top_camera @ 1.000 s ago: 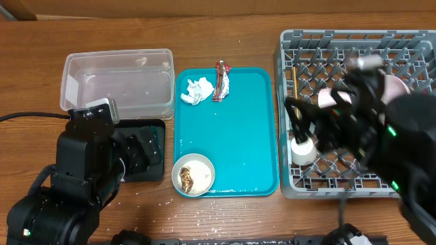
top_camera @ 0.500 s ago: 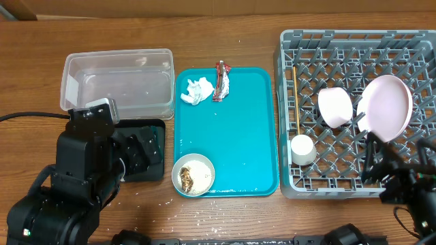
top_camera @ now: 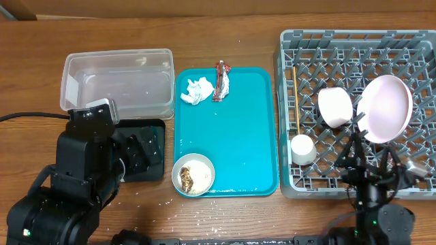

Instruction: Sort waste into correct bins and load items into the dishwasher

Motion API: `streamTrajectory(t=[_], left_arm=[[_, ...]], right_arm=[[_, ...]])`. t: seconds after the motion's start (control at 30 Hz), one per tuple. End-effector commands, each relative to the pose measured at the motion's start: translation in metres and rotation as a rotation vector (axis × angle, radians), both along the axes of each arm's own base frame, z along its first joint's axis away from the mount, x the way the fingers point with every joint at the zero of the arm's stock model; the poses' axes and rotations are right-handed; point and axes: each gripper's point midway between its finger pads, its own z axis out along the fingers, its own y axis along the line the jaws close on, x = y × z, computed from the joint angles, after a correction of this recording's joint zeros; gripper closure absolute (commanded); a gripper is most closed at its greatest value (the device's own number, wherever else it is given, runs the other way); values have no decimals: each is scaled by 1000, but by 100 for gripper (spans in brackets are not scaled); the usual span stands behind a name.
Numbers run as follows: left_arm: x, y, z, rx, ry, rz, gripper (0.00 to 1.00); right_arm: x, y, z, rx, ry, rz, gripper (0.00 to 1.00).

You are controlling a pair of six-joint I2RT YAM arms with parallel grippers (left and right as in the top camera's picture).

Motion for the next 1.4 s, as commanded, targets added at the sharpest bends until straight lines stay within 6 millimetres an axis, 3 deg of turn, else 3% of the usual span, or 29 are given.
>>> streamTrajectory(t=[0.0,0.07,0.3,0.8,0.9,0.93,1.0,1.1,1.17,1.37], left_arm=[[0,1,5,-2,-14,14,0],[-1,2,4,-1,-12,14,0],[-1,2,4,-1,-12,14,0],[-1,2,4,-1,-12,14,0],[2,-20,11,-174,-16,16,0],[10,-25,19,-204,-52,3,0],[30,-56,23,-231,-66,-154,0],[67,-95,-25,-143,88,-286,7],[104,-120,-82,-25,202,-316,17],[192,-166,-187,133,203,-364,15]], right_arm=[[14,6,-32,7,4,36,0],[21,7,-46,7,-3,41,0],[30,8,-66,7,-40,41,0],[30,8,-65,7,-41,41,0],[30,8,-65,7,-41,41,0],[30,8,-65,7,-41,41,0],[30,8,-65,7,-41,41,0],[30,8,-65,7,-41,41,0],[30,8,-65,7,-41,41,0],[30,8,-65,7,-41,41,0]])
